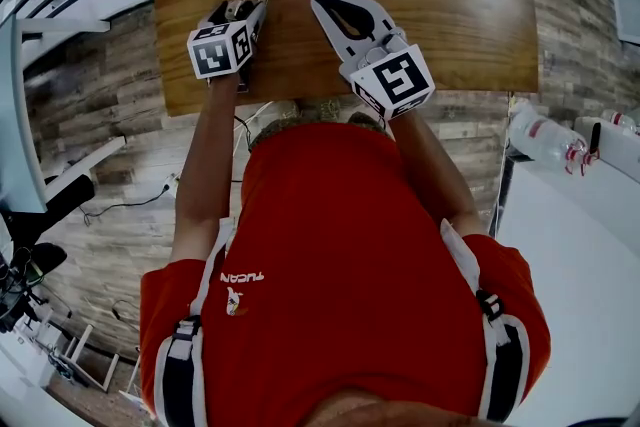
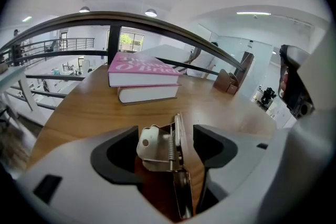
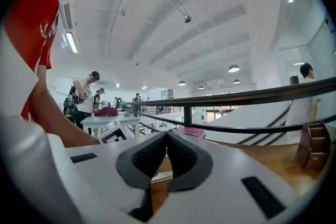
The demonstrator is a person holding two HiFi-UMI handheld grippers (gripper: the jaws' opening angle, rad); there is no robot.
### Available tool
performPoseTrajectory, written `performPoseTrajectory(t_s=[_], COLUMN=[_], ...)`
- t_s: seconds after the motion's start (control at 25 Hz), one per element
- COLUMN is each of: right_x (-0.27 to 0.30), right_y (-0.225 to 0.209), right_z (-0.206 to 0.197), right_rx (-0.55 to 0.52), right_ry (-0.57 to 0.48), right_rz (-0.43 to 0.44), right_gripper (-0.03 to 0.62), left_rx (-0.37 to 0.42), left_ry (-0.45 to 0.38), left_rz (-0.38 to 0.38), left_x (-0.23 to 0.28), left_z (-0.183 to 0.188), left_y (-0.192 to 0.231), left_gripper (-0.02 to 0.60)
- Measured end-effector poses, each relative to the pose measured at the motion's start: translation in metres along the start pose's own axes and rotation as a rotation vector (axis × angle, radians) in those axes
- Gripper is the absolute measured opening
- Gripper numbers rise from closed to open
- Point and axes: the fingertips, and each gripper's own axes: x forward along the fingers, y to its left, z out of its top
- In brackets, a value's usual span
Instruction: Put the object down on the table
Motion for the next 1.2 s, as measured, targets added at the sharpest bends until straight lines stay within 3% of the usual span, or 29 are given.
performPoseTrajectory(t_s=[0.4, 0.52, 0.76, 0.96, 1.2], right_x=[-0.004, -0.003, -0.006, -0.007, -0.014], right_y=[-0.002, -0.003, -0.004, 0.004, 0.014], right_z=[0.006, 0.01, 0.026, 0.047, 0.071], right_rx=[0.004, 0.009, 0.018, 0.038, 0.07], right_ry=[-0.014, -0.026, -0.074, -0.128, -0.206], right_rz=[0.0, 0.002, 0.013, 0.032, 0.055], right_gripper=[0.025, 0.025, 0.025, 0.025, 0.025], left_rx=[0.011, 0.026, 0.096, 0.122, 0.123], left_ry=[-0.048, -0.149, -0.45, -0.606, -0.709], left_rz=[0.029, 0.02, -0.083, -0.155, -0.169], left_x=[-0.014, -0.031, -0.094, -0.146, -0.183], left_z=[0.009, 0.03, 0.092, 0.128, 0.142], left_y=[0.007, 0.0, -0.042, -0.071, -0.089], left_gripper=[0.318, 0.316, 0.309, 0.189, 0.061])
